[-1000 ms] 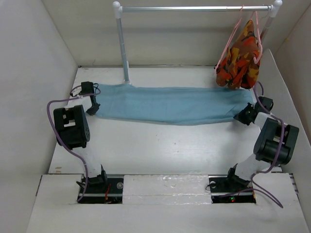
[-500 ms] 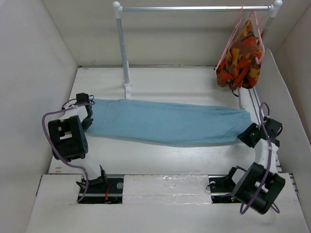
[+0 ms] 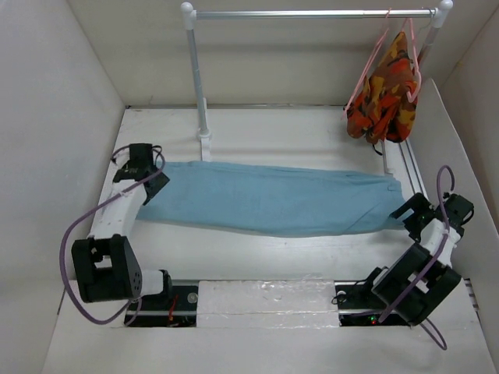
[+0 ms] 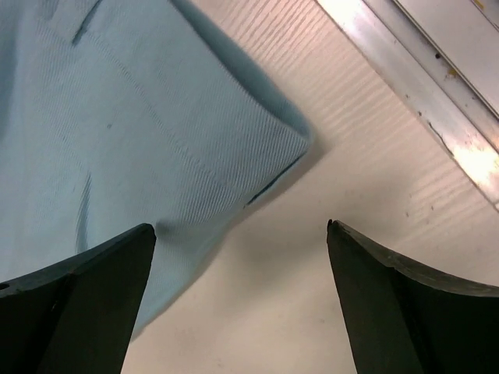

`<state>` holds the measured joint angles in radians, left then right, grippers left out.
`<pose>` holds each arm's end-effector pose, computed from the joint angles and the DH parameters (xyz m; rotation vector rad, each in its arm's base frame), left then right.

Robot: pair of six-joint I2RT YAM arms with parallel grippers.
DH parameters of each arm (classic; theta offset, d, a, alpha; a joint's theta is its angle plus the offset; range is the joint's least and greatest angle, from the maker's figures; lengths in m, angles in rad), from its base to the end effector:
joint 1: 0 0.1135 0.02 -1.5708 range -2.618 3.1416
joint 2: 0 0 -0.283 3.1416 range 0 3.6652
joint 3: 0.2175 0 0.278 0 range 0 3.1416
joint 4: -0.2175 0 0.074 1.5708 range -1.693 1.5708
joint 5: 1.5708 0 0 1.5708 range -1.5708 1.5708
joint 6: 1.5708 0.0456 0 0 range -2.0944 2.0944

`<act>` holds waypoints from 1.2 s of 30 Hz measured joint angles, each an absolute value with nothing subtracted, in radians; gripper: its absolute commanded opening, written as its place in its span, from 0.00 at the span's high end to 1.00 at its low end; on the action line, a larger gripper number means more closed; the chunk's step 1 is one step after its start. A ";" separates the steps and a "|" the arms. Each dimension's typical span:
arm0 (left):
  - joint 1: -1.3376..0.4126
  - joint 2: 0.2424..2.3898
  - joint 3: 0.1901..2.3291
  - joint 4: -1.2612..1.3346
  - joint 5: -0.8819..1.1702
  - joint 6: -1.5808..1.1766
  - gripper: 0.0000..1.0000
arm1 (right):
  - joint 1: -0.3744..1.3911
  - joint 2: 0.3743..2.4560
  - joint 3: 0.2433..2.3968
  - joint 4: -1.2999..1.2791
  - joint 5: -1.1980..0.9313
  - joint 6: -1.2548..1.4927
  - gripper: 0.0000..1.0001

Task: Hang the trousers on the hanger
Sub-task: Fold the trousers at the center of the board.

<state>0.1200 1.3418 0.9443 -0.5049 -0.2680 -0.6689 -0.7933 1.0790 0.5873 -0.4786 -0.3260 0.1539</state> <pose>0.2988 0.0482 0.2468 -1.0382 2.1983 0.0866 0.1649 -0.1467 0.1910 1.0148 2.2559 0.1453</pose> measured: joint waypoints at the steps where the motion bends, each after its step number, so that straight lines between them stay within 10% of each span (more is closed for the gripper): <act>1: 0.072 1.322 0.944 -0.495 -0.248 -0.668 0.47 | -0.806 1.108 0.587 -0.457 -0.337 0.154 0.03; 9: -0.267 1.132 0.834 -0.388 -0.110 -0.702 0.52 | -0.797 1.306 0.567 -0.202 -0.429 0.210 0.14; 15: -0.537 1.203 0.836 -0.375 -0.153 -0.754 0.54 | -0.764 1.413 0.555 -0.043 -0.488 0.275 1.00; 25: -0.791 1.444 0.905 -0.347 -0.250 -0.821 0.61 | -0.682 0.973 0.699 -0.332 -0.477 0.255 1.00; 30: -0.910 1.539 0.947 -0.332 -0.257 -0.841 0.98 | -0.579 0.910 1.000 -0.523 -0.455 0.232 1.00; 36: -1.040 1.643 1.044 -0.235 -0.204 -0.836 1.00 | -0.487 0.916 1.340 -0.691 -0.387 0.171 1.00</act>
<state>-1.0405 1.6432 1.0439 -0.2348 -0.2039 -0.8364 -0.4873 0.9157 1.3399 -0.6907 -0.3866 0.1707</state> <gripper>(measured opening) 0.003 0.180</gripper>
